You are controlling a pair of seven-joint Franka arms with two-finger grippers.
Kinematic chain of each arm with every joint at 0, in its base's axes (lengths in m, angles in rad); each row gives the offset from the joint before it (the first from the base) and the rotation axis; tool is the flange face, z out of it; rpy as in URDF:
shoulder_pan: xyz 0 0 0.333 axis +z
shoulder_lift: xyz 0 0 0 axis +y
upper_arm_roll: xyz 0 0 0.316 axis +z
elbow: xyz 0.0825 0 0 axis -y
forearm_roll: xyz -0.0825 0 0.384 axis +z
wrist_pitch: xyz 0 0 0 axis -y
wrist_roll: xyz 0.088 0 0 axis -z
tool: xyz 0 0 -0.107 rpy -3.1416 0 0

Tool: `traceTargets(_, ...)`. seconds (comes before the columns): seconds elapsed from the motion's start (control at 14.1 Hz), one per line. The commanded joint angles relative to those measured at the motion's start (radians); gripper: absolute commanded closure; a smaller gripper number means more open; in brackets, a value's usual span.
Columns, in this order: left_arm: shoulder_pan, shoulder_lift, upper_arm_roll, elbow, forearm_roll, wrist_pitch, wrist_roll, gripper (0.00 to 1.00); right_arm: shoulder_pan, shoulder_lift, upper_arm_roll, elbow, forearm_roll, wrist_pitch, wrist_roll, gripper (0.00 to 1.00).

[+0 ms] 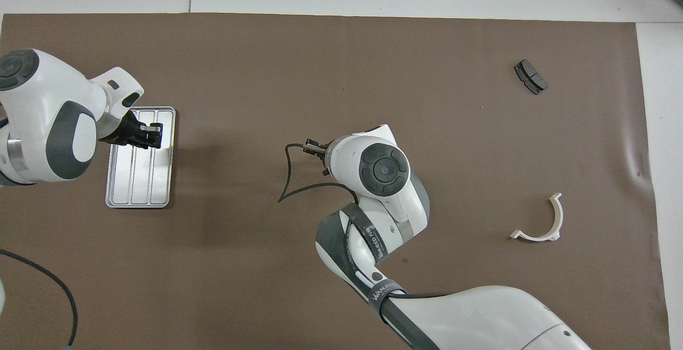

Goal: Pick bearing gear from pile to tray

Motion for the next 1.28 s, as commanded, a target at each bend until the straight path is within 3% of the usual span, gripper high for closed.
traceTargets(0.0, 0.008, -0.062, -0.007, -0.092, -0.006, 0.023, 0.017, 0.83, 0.003, 0.024, -0.002, 0.011, -0.008, 0.031, 0.025, 0.79)
traceTargets(0.07, 0.008, -0.063, -0.005, -0.101, -0.006, 0.025, 0.017, 0.64, 0.003, 0.03, -0.002, 0.008, -0.008, 0.034, 0.025, 0.65)
traceTargets(0.14, 0.008, -0.066, -0.005, -0.104, -0.006, 0.025, 0.017, 0.42, 0.006, 0.035, -0.004, 0.005, -0.008, 0.032, 0.025, 0.32)
traceTargets(0.21, 0.008, -0.066, -0.005, -0.104, -0.006, 0.025, 0.019, 0.37, 0.006, 0.035, -0.007, 0.005, -0.01, 0.028, 0.025, 0.0)
traceTargets(0.35, 0.008, -0.066, -0.005, -0.103, -0.006, 0.025, 0.031, 0.21, 0.005, 0.025, -0.017, 0.008, -0.01, 0.022, 0.025, 0.0)
traceTargets(0.71, -0.033, -0.036, -0.007, -0.018, -0.006, 0.054, 0.013, 0.25, -0.105, -0.114, -0.059, 0.006, -0.143, -0.124, -0.033, 0.0)
traceTargets(0.85, -0.097, -0.021, -0.007, 0.018, -0.006, 0.057, -0.093, 0.31, -0.174, -0.152, -0.059, 0.006, -0.152, -0.171, -0.149, 0.0)
traceTargets(1.21, -0.29, 0.007, -0.007, 0.068, -0.006, 0.103, -0.257, 0.32, -0.346, -0.251, -0.059, 0.012, -0.154, -0.312, -0.458, 0.0)
